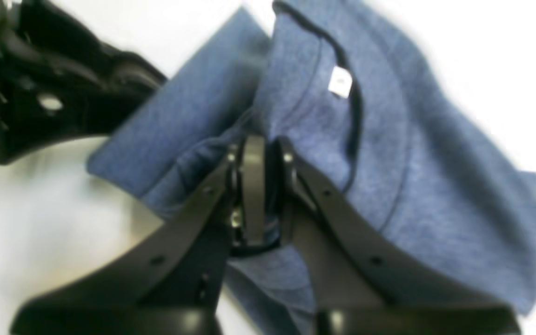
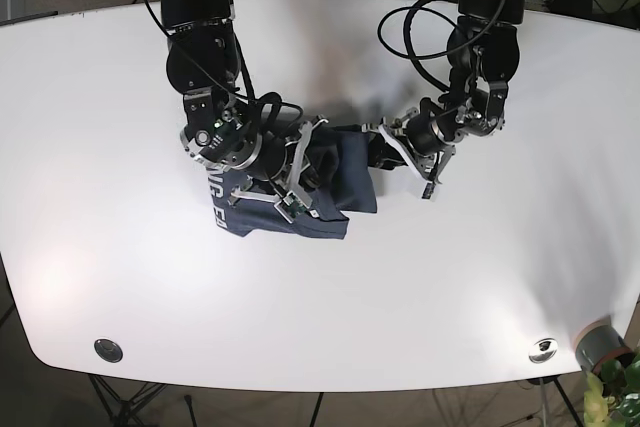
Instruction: Fold the T-shirt properly
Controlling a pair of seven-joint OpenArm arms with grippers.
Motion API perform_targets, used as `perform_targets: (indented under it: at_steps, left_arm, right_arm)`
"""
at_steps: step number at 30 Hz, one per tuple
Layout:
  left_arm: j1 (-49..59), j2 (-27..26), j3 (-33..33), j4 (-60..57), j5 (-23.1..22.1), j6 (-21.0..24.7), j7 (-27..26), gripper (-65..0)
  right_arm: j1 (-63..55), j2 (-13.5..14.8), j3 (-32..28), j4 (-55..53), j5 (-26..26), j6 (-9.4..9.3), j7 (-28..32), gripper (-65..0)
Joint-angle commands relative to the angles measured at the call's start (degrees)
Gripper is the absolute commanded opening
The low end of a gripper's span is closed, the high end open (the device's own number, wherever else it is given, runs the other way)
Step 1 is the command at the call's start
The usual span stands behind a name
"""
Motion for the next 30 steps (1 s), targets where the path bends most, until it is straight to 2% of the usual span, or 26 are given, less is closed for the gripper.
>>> perform_targets:
  at_steps: [1, 4, 7, 14, 22, 30]
  left_arm:
    - [-1.0, -0.1, -0.2, 0.8, -0.9, -0.6, -1.2, -52.2]
    - [-1.0, -0.1, -0.2, 0.8, -0.9, -0.6, -1.2, -52.2]
    - [-1.0, -0.1, -0.2, 0.8, -0.9, -0.6, -1.2, -52.2]
    - [-1.0, -0.1, -0.3, 0.8, -1.1, -0.6, -1.2, -52.2]
    - [-1.0, -0.1, -0.4, 1.2, -1.3, -0.7, -1.2, -52.2]
    - [-1.0, -0.1, -0.6, 1.4, -1.3, -0.7, -1.2, -52.2]
  right_arm:
    - [0.9, -1.9, -0.1, 4.4, 1.0, 0.46, -0.4, -62.8]
    - [0.9, -2.7, -0.3, 8.4, 1.0, 0.46, -3.2, -62.8]
    - [0.9, -3.7, -3.1, 10.3, 1.0, 0.46, -5.1, -62.8]
    - [0.9, -4.2, -8.3, 8.3, 0.9, 0.11, -5.2, -62.8]
    - [3.1, -4.9, -8.4, -0.9, 0.9, 0.11, -0.5, -62.6]
    - [4.2, -4.8, -8.4, -12.0, 0.5, 0.02, 8.2, -62.3]
